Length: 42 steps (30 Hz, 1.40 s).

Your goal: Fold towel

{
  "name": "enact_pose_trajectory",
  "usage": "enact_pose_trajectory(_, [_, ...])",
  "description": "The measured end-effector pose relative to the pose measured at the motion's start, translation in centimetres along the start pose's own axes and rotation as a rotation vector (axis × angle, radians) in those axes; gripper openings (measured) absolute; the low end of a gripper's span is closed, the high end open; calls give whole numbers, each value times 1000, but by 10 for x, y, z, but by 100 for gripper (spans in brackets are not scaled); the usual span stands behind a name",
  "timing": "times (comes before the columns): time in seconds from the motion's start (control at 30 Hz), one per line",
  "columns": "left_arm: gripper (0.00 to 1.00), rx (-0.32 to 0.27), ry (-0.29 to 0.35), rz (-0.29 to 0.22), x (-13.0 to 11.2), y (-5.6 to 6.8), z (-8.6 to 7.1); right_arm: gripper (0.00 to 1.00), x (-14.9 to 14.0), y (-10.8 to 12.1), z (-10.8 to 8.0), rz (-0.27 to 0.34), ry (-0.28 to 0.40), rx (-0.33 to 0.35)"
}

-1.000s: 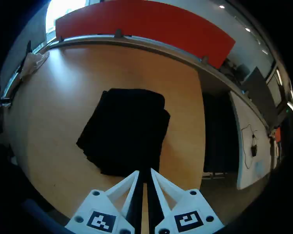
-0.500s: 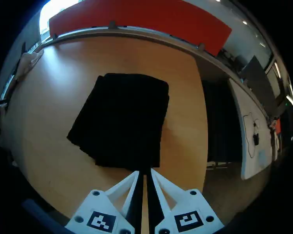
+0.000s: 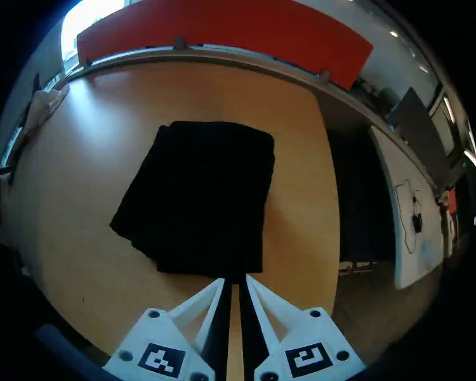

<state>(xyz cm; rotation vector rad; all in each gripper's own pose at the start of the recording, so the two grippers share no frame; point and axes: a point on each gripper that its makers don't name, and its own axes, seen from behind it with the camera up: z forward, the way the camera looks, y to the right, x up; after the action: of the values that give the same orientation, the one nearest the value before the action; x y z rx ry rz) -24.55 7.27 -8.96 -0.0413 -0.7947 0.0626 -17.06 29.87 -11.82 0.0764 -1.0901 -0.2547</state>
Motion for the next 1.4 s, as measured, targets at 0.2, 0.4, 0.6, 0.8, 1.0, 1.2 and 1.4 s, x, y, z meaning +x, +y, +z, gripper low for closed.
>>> enact_pose_trajectory(0.2, [95,-2,2,2,0,1,0,19,1,4,-2,0,10,-29])
enact_pose_trajectory(0.4, [95,-6,7,5,1,2,-2,21,-2,8,-2,10,2,-47])
enact_pose_trajectory(0.6, [95,-3,10,3,0,-1,-4,52,-8,16,-5,17,-12,-85])
enact_pose_trajectory(0.8, [95,-4,13,6,1,-2,-5,94,-14,24,-7,31,-20,-118])
enact_pose_trajectory(1.0, [95,-9,17,7,2,0,-4,100,-13,22,-9,46,-9,-118])
enact_pose_trajectory(1.2, [95,-10,23,8,4,-1,-5,100,-11,18,-12,56,1,-114])
enact_pose_trajectory(1.4, [95,-10,31,1,5,-3,-6,100,-5,13,-17,88,24,-111])
